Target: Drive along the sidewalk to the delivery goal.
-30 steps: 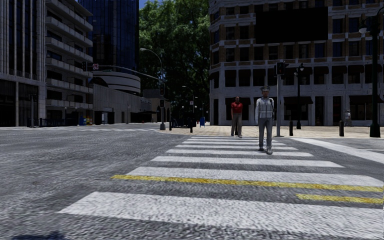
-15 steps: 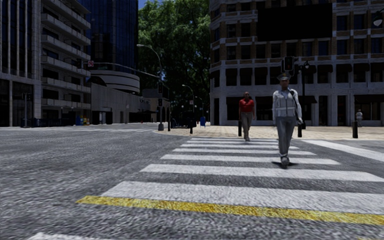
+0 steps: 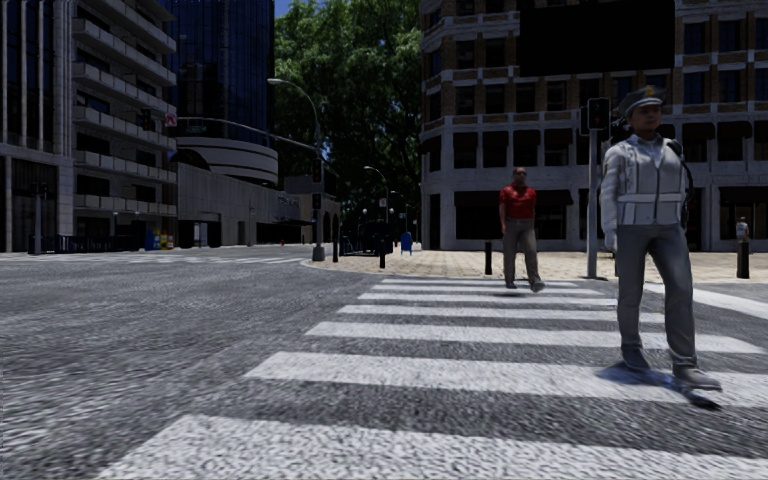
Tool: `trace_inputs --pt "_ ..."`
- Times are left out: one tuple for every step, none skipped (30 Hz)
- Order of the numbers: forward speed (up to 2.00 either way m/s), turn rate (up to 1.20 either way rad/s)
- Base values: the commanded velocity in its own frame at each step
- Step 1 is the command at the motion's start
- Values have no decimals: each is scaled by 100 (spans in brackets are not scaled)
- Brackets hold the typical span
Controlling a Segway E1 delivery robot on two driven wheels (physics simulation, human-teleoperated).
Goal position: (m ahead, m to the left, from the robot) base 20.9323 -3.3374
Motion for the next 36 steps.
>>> trace_inputs --pt "157 0" --pt "157 0" --pt "157 0" --pt "157 0" --pt "157 0" --pt "157 0" --pt "157 0" --pt "157 0" --pt "157 0" --pt "157 0" --pt "157 0" --pt "157 0" --pt "158 0" --pt "160 0" --pt "162 0" --pt "166 0" --pt "170 0" --pt "171 0" --pt "172 0" --pt "172 0" --pt "172 0" --pt "172 0" --pt "172 0" --pt "172 -11" --pt "172 -18" --pt "172 -18" --pt "172 -20" --pt "172 -21" --pt "172 -21" --pt "172 -21" --pt "172 -21" --pt "172 -21" --pt "172 -21" --pt "172 -21" --pt "172 -21" --pt "172 -21"
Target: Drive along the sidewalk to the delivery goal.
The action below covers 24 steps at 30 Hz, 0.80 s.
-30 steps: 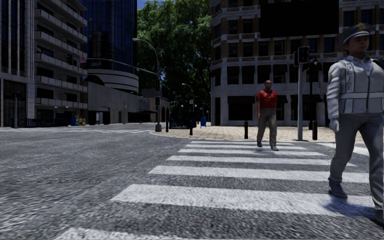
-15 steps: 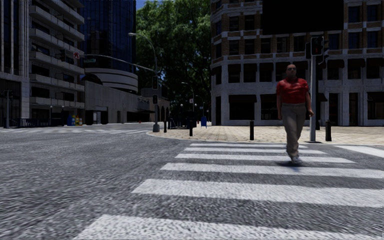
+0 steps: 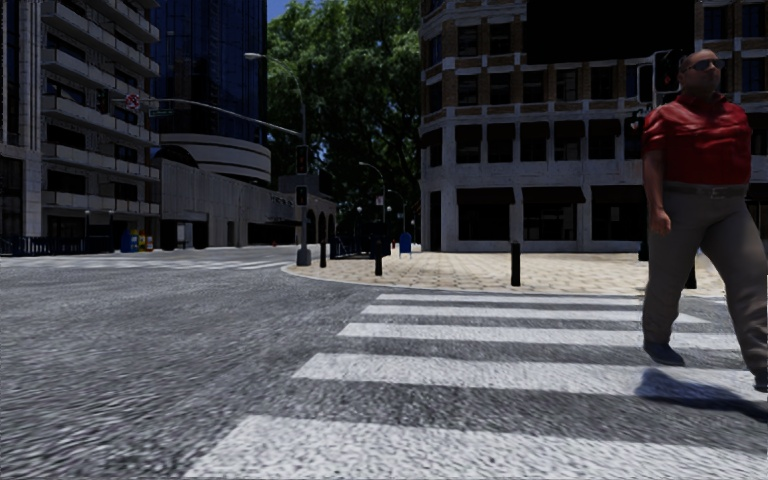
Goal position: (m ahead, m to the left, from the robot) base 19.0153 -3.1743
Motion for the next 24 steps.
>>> trace_inputs --pt "172 -21" --pt "172 -21" --pt "172 -21" --pt "172 -21" --pt "172 -21" --pt "172 -21" --pt "172 -21" --pt "172 -21" --pt "172 -21" --pt "172 -21" --pt "172 -21" --pt "172 -21" --pt "172 -21" --pt "172 -22" --pt "172 -22" --pt "172 -23" --pt "170 -25" --pt "169 -25" --pt "169 -25" --pt "169 -25" --pt "169 -25" --pt "168 -25" --pt "168 -25" --pt "168 -25"
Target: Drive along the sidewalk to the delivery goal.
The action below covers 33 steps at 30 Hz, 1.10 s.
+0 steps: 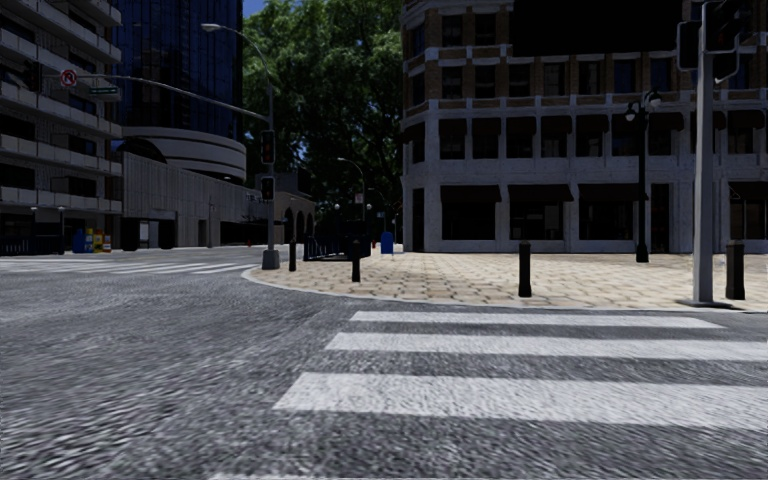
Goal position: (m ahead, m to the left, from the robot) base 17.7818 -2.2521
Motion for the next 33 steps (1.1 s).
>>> trace_inputs --pt "168 -25" --pt "168 -25" --pt "168 -25" --pt "168 -25" --pt "168 -25" --pt "168 -25" --pt "168 -25" --pt "168 -25" --pt "168 -25" --pt "168 -25" --pt "168 -25" --pt "168 -25" --pt "168 -25" --pt "168 -25" --pt "169 -25" --pt "169 -16" --pt "169 0" --pt "169 0" --pt "169 0" --pt "165 0" --pt "160 0" --pt "155 0" --pt "151 0" --pt "150 0" --pt "150 0" --pt "149 0" --pt "149 0" --pt "149 0" --pt "146 0" --pt "143 0" --pt "142 0" --pt "142 0" --pt "142 0"
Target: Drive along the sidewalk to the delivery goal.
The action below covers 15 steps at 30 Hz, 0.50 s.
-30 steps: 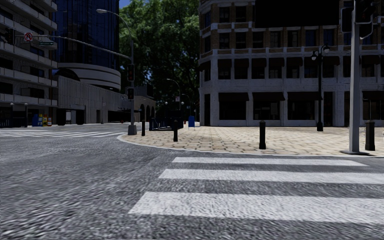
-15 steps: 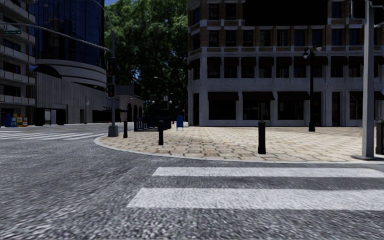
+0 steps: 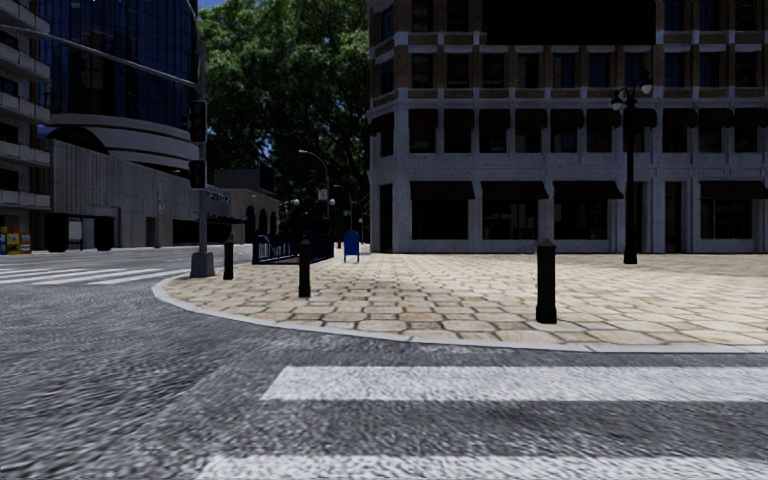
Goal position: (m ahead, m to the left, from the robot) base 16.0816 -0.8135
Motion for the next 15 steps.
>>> trace_inputs --pt "149 0" --pt "149 0" --pt "159 0" --pt "164 0" --pt "166 0" --pt "168 0" --pt "168 0" --pt "167 0" --pt "168 0" --pt "171 0" --pt "172 0" --pt "172 0" --pt "172 0" --pt "172 0" --pt "172 0"
